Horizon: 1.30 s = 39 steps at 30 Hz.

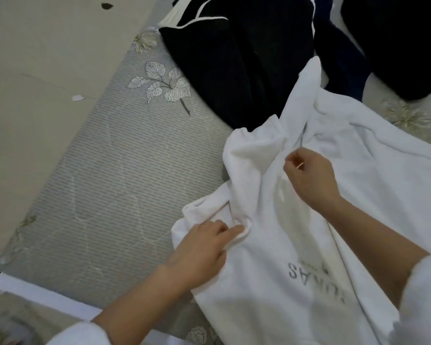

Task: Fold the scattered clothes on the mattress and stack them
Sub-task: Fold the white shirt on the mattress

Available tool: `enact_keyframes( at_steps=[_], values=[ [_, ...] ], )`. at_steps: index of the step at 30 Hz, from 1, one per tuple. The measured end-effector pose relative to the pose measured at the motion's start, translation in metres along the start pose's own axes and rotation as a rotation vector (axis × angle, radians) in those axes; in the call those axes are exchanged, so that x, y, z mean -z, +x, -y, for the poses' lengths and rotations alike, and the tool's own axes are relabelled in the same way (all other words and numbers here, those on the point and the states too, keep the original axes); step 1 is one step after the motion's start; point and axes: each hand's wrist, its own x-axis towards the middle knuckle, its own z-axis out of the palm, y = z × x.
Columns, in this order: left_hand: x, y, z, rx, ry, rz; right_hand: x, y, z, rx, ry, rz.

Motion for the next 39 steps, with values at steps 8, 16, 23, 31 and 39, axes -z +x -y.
enact_keyframes(
  at_steps=[8,16,23,31,39],
  values=[
    [-0.024,-0.018,-0.011,0.073,0.155,-0.045,-0.072,0.009,0.064,0.149,-0.402,0.286],
    [-0.008,-0.028,-0.011,0.301,0.285,-0.3,0.029,0.027,0.017,-0.219,0.944,-0.421],
    [-0.028,-0.005,-0.096,-0.127,0.17,-0.3,0.101,-0.01,-0.129,-0.518,1.408,-0.453],
    [-0.078,-0.012,-0.08,0.224,0.381,-0.085,0.043,-0.047,-0.212,-0.976,1.148,-0.224],
    [-0.051,-0.021,-0.069,0.181,0.419,-0.095,0.103,-0.043,-0.209,-0.662,1.283,-0.588]
  ],
)
